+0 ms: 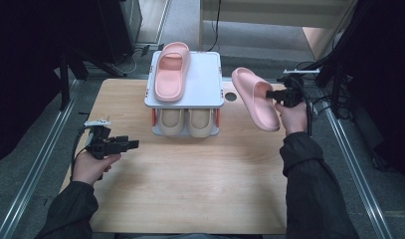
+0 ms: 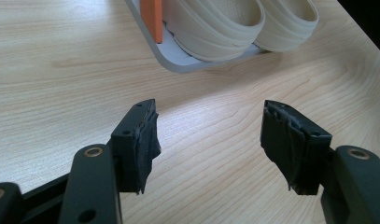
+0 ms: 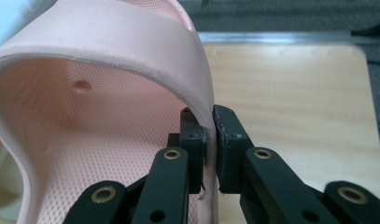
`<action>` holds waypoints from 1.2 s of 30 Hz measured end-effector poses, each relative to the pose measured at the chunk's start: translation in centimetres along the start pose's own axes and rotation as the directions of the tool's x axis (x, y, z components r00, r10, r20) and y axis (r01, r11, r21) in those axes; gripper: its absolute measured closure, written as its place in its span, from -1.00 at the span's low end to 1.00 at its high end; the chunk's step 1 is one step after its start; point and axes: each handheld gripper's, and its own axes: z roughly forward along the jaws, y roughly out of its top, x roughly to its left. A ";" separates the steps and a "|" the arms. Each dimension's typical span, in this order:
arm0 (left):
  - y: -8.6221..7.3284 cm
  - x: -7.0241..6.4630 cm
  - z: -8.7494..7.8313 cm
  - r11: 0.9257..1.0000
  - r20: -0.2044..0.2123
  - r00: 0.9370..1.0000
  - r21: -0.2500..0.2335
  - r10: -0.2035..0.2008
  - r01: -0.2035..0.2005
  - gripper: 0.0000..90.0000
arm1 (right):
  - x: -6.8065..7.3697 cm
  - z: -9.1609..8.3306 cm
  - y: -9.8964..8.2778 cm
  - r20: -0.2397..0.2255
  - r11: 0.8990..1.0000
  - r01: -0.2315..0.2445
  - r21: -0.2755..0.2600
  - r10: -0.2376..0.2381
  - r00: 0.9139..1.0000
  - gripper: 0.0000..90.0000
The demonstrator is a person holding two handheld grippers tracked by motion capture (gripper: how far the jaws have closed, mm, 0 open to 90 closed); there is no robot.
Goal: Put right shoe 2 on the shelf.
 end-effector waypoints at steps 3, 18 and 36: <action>0.0 -0.1 0.1 1.000 0.004 1.000 0.005 0.004 -0.004 -0.18 | 1.0 -0.8 2.1 0.007 1.000 0.010 -0.017 -0.010 1.000 0.87; 0.1 -0.2 -0.2 1.000 0.018 1.000 -0.021 0.012 -0.011 -0.18 | 7.3 -0.6 8.4 -0.010 0.998 0.056 -0.017 -0.057 0.998 0.87; 0.2 0.1 -0.4 1.000 0.031 1.000 -0.028 -0.006 0.007 -0.18 | 12.6 4.9 8.8 0.035 0.998 -0.068 0.004 0.068 0.997 0.81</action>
